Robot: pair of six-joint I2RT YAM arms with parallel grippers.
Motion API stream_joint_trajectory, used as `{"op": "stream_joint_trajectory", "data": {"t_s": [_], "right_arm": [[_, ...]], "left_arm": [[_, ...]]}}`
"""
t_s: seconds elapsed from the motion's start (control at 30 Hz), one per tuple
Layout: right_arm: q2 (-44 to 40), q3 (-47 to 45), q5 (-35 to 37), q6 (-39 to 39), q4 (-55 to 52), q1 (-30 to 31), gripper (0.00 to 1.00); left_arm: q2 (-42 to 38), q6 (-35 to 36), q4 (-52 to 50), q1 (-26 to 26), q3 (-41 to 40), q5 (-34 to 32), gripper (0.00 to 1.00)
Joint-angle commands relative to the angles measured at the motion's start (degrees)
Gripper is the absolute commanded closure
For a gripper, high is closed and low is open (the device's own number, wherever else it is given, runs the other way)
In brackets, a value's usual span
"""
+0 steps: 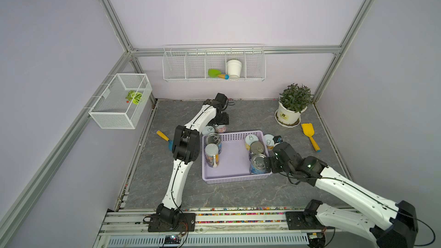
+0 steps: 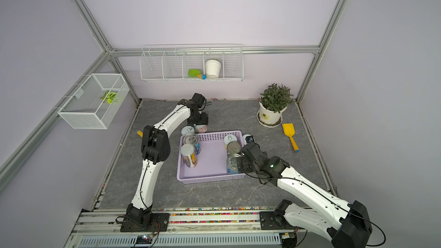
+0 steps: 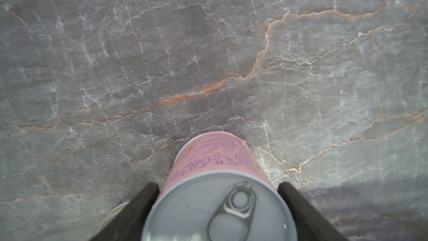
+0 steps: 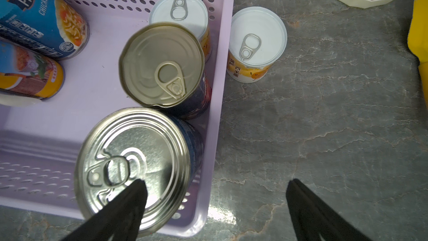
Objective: Put the canned food in the basket
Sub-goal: Pick up the canned food from the center of the board.
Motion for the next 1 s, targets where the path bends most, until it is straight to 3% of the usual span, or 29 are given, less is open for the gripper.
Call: {"op": "stream_joint_trajectory", "data": {"t_s": [0.0,0.43,0.73,0.97], "right_arm": [[0.3,-0.8,0.1,0.4,0.4,-0.3,0.02],[-0.8,-0.9,0.9,0.5,-0.1,-0.3,0.02],[-1.3,-1.0,1.1,0.6,-0.1,-0.5,0.02],[-1.2,-0.8,1.4,0.6,-0.3,-0.6,0.02]], "left_arm": [[0.7,0.2,-1.2,0.7,1.6,0.3,0.33],[-6.6,-0.1,-1.1,0.7,1.6,-2.8,0.45],[-11.7,-0.7,-1.8,0.7,1.3,-3.9,0.47],[-21.1,-2.4,-1.1,0.5,-5.6,-5.3,0.48]]}}
